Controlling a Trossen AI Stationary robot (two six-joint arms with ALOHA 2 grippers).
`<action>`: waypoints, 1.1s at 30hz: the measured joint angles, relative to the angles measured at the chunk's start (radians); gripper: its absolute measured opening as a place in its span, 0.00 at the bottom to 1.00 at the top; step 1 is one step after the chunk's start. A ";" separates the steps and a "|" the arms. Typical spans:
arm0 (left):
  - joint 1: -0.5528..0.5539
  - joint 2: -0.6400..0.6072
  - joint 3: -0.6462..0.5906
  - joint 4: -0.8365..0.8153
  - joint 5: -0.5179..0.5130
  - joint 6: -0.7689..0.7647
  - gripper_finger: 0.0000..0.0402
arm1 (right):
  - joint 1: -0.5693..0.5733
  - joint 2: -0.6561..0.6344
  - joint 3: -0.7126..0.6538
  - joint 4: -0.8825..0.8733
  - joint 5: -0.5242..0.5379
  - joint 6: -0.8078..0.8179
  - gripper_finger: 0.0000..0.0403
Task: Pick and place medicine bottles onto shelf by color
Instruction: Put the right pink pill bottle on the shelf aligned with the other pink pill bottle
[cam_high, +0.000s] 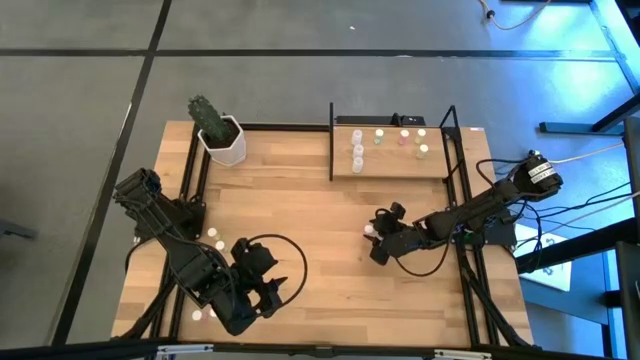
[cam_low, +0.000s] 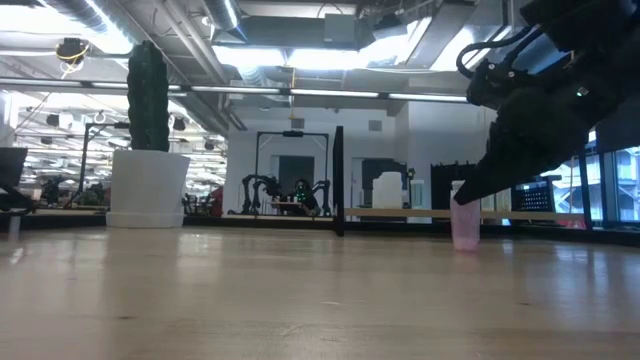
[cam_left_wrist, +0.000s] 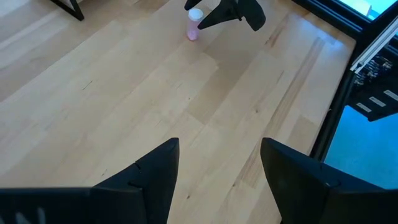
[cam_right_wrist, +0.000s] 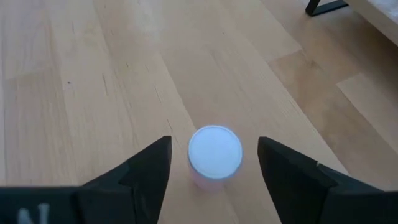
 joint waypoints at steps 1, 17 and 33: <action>0.000 0.000 0.000 0.000 0.000 0.000 0.55 | 0.000 0.000 0.000 0.000 -0.001 0.000 0.60; 0.000 0.000 0.000 0.000 0.000 0.027 0.55 | 0.000 -0.003 0.001 0.008 -0.001 0.001 0.60; 0.000 0.000 0.000 -0.005 0.001 0.072 0.55 | 0.000 -0.041 0.199 -0.115 0.007 -0.132 0.60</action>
